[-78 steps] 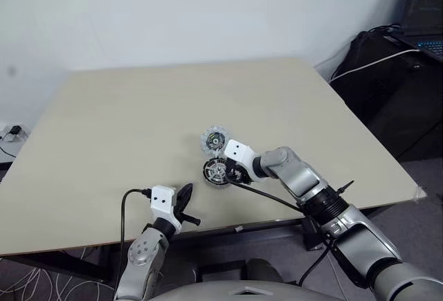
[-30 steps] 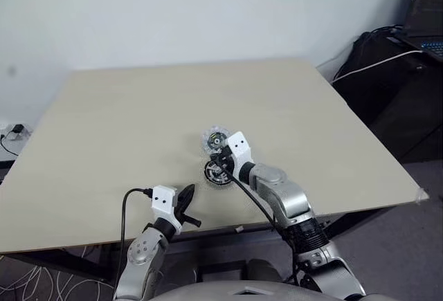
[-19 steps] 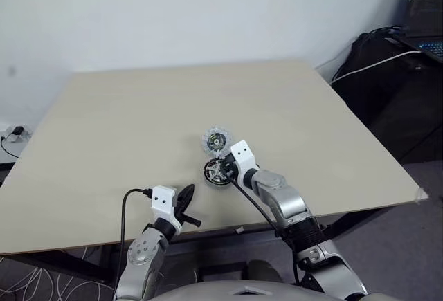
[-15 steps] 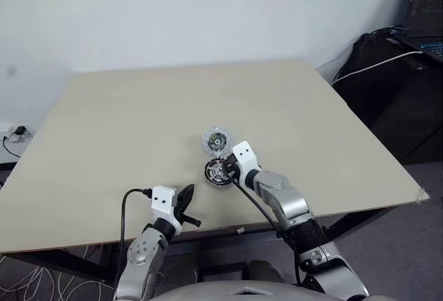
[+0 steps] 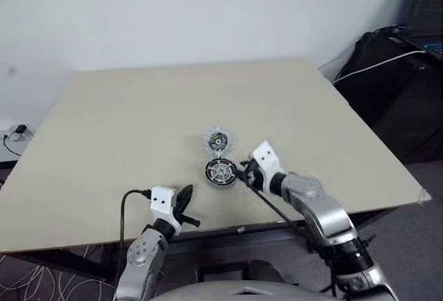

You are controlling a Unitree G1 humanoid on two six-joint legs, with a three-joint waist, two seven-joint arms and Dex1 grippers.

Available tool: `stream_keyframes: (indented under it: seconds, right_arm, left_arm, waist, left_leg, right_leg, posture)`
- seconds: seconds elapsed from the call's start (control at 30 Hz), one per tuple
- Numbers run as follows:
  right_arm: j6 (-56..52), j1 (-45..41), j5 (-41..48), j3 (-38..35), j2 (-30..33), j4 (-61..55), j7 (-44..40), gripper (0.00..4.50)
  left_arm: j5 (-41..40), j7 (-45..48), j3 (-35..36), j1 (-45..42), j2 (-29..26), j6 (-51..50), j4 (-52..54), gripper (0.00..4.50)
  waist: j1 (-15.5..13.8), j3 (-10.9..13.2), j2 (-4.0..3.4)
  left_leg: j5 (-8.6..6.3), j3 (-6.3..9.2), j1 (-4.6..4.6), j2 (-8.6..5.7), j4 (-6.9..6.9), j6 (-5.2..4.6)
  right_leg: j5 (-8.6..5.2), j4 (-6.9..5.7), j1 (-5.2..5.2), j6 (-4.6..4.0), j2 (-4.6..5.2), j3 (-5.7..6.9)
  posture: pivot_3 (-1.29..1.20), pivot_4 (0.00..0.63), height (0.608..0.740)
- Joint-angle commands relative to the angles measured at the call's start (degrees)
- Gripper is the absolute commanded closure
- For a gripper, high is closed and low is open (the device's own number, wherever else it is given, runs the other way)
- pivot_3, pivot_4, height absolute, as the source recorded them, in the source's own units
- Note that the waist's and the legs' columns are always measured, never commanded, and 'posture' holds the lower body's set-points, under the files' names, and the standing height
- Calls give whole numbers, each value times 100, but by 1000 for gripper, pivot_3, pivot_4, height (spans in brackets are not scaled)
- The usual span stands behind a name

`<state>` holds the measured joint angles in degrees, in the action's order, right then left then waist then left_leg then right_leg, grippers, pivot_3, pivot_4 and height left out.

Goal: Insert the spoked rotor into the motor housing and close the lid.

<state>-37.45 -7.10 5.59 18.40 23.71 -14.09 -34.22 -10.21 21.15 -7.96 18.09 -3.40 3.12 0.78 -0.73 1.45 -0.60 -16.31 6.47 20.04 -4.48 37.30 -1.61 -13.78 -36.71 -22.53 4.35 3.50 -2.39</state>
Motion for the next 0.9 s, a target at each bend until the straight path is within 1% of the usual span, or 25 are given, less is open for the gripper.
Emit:
stream_keyframes:
  seconds: [0.03,0.07,0.17,0.23,0.3,0.37,0.43,0.5,0.7,0.9]
  right_arm:
    - [481,-349,-459,742,649,-421,-749,1330]
    - [618,-519,-637,986,885,-362,-1006,992]
    - [894,-984,-912,1414,1278,-109,-1578,14]
    - [1062,-1465,-1023,1624,1393,208,-2051,14]
    - [1200,-1785,-1100,1736,1406,484,-2336,14]
    - [1458,-2220,-1320,1952,1349,986,-2638,14]
    - [1692,-2637,-1549,2153,1220,1537,-2858,14]
    - [1887,-2959,-1702,2277,1063,2009,-3017,14]
    - [2567,-3542,-2148,2454,694,3081,-3257,14]
    - [2929,-3709,-2425,2432,462,3355,-3421,14]
  left_arm:
    - [-92,61,-22,-90,10,15,257,4500]
    - [-97,72,-30,-102,10,1,252,4500]
    - [-96,66,-46,-132,27,-18,236,4500]
    - [-101,46,-48,-125,47,-1,232,4500]
    - [-106,23,-46,-118,72,17,225,4500]
    - [-104,-7,-36,-106,110,50,216,4500]
    - [-94,-25,-32,-97,145,76,208,4500]
    - [-88,-34,-27,-79,169,99,210,4500]
    - [-88,-96,-7,-2,227,166,228,4500]
    - [-94,-104,-14,3,233,172,220,4500]
  waist:
    - [2,3,4]
    - [0,7,8]
    - [-8,27,30]
    - [-10,36,42]
    - [-22,45,56]
    - [-33,47,59]
    - [-39,48,59]
    - [-39,48,59]
    - [-58,47,58]
    - [-57,47,56]
  left_leg:
    - [0,-1,-2,1,2,0]
    - [0,-2,-4,1,5,0]
    - [2,-3,-5,2,15,2]
    - [2,-1,-6,2,22,2]
    - [2,-2,-4,1,25,1]
    - [1,-1,-2,1,25,-1]
    - [-1,0,0,1,24,-3]
    - [-2,0,4,1,24,-3]
    - [-4,1,6,-2,20,-5]
    - [-4,0,7,-3,20,-4]
  right_leg:
    - [-1,0,2,0,0,0]
    - [-1,0,5,1,-1,0]
    - [-3,-2,10,-2,-1,2]
    - [-2,-3,15,0,-2,4]
    - [1,-2,13,3,0,3]
    - [13,0,12,20,-1,4]
    - [14,3,10,17,-1,4]
    - [29,4,6,-8,-1,4]
    - [31,3,2,-18,0,3]
    - [31,0,-1,-19,0,2]
  posture:
    - [0,0,740]
    - [0,0,740]
    - [0,0,740]
    - [0,0,740]
    - [0,0,740]
    - [0,0,740]
    - [0,0,740]
    - [0,0,740]
    - [0,0,740]
    - [0,0,740]
